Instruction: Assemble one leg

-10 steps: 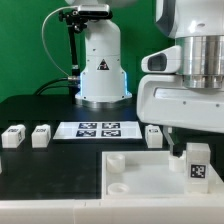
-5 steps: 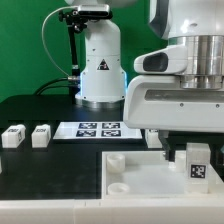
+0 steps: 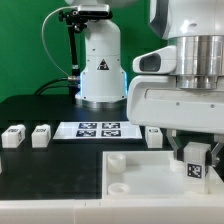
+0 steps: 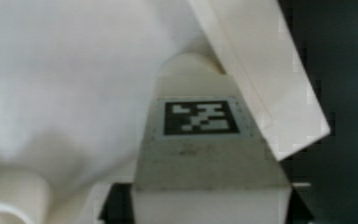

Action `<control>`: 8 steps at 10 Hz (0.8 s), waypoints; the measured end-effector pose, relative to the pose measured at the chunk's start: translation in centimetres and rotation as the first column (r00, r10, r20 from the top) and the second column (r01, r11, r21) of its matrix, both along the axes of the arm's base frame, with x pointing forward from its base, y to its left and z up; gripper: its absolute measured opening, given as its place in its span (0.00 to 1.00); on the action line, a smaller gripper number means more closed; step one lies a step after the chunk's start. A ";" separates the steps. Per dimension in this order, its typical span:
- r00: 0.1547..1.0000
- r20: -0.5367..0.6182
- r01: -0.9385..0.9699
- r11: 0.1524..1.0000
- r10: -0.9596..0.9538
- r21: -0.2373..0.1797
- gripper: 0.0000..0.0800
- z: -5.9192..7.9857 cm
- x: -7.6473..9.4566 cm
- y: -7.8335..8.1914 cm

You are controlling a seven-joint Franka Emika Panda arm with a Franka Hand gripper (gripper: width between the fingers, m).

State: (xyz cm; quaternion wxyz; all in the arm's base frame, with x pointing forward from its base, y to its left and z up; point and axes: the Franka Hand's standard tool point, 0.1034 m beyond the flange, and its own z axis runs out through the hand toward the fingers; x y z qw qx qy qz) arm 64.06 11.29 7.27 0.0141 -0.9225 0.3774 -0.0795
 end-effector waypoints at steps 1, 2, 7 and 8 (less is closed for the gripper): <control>0.987 -0.003 0.163 0.987 -0.162 0.018 0.36 0.0 -0.2 0.0; 0.939 -0.013 0.343 0.938 -0.343 0.051 0.36 0.0 -0.3 -0.2; 0.456 -0.140 0.885 0.431 -0.879 0.177 0.37 -0.1 -0.5 -0.1; 0.359 -0.164 0.929 0.334 -0.919 0.162 0.37 -0.1 -0.5 -0.1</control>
Offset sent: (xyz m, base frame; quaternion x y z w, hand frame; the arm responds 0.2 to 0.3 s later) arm 0.0190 0.0124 0.0020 0.1336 -0.0189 0.4207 0.8971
